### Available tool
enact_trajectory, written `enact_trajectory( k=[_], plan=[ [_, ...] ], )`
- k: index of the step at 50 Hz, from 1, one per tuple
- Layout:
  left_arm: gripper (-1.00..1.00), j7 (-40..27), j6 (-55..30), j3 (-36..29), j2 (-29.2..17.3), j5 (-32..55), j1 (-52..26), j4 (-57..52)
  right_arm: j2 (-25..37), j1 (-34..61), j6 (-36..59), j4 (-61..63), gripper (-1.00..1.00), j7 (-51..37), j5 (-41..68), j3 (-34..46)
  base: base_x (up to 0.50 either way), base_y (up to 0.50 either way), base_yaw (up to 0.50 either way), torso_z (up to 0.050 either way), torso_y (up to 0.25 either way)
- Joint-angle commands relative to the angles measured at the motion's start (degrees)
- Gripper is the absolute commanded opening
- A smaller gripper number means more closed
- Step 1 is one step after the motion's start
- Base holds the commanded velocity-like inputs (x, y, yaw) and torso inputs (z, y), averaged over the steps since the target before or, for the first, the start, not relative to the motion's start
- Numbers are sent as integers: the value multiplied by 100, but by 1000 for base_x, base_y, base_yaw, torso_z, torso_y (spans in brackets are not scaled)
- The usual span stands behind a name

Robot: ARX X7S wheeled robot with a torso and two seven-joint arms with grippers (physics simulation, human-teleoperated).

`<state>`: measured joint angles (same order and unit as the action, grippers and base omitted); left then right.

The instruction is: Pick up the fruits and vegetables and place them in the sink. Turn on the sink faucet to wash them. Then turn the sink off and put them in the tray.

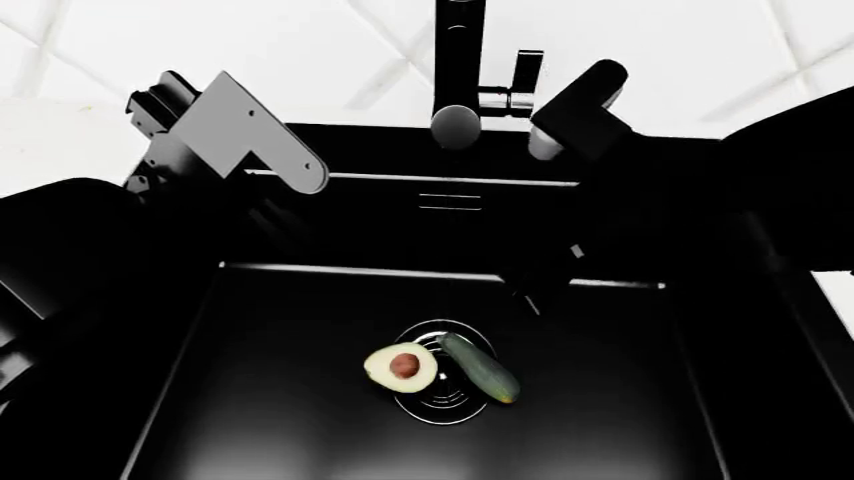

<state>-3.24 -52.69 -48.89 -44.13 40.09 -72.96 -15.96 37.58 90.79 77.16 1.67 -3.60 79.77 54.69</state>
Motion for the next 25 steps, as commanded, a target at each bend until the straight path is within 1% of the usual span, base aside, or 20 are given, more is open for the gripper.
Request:
enact_trajectory(
  k=[1, 16, 25],
  plan=[
    [100, -11, -9, 12, -6, 18, 5, -3, -187, -343, -383, -383, 100, 375, -547, 370, 0, 0, 0, 0, 0],
    [100, 15, 30, -15, 0, -10, 15, 36, -479, -634, -740, -910, 100, 850, -1032, 805, 0, 0, 0, 0, 0],
    [100, 4, 56, -8, -11, -10, 54, 73, -585, -811, -914, -1087, 100, 977, -1156, 927, 0, 0, 0, 0, 0]
  ],
)
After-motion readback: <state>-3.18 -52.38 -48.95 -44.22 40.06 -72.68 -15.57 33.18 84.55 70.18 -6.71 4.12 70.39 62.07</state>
